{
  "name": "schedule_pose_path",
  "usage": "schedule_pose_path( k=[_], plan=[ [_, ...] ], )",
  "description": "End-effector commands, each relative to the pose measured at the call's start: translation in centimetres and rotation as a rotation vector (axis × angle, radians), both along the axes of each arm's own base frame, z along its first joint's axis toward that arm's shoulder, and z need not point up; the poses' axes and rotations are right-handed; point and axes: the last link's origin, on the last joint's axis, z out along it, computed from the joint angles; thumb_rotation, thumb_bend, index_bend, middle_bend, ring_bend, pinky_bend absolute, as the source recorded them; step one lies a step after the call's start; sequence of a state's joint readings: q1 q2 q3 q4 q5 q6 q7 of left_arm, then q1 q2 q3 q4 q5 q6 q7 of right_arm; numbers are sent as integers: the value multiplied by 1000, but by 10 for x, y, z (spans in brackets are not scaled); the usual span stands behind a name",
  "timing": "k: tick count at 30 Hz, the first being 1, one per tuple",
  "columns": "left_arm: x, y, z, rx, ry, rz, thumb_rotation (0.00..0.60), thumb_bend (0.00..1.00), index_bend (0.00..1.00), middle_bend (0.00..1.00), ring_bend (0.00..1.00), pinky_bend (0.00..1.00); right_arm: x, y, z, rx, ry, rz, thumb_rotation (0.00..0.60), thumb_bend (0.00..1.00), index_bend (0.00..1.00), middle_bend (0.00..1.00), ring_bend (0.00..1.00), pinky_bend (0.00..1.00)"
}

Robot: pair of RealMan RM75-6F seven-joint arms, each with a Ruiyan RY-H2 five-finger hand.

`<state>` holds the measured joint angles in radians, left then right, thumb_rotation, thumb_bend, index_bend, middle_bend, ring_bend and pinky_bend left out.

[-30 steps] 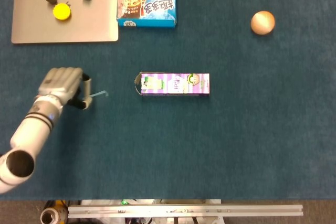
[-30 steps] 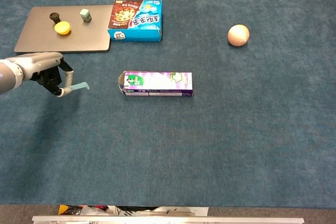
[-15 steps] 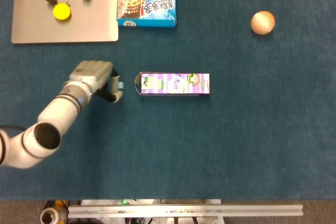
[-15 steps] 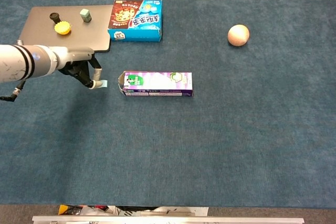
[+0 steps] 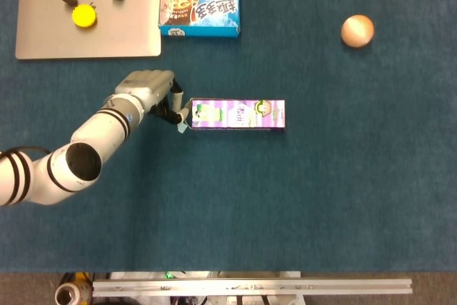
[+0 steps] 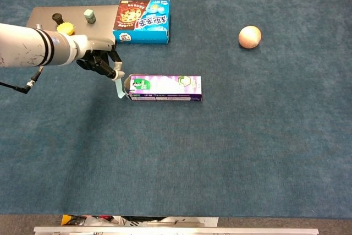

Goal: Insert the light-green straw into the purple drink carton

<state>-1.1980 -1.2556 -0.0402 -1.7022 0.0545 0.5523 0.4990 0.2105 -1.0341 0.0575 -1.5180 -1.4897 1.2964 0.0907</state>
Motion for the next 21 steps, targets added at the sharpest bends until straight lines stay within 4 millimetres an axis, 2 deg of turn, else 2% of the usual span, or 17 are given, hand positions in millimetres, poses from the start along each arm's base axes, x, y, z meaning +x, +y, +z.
schedule_pose_path(
  k=[1,12,21],
  plan=[
    [1,4,5,9,-27,17,379,428,604,952,968,988,0,0,0,-1,-1,-1,600,329,53,250,57,44],
    [12,9,18,18,-146,68,362,434,603,952,968,988,-1,0,-1,-3,-4,-2,600,329,53,250,58,44],
    [23,13,4,-14,-228,122,357,435,597,948,968,989,-2,1,-1,-4,-6,-1,600,330,53,250,58,44]
  ],
)
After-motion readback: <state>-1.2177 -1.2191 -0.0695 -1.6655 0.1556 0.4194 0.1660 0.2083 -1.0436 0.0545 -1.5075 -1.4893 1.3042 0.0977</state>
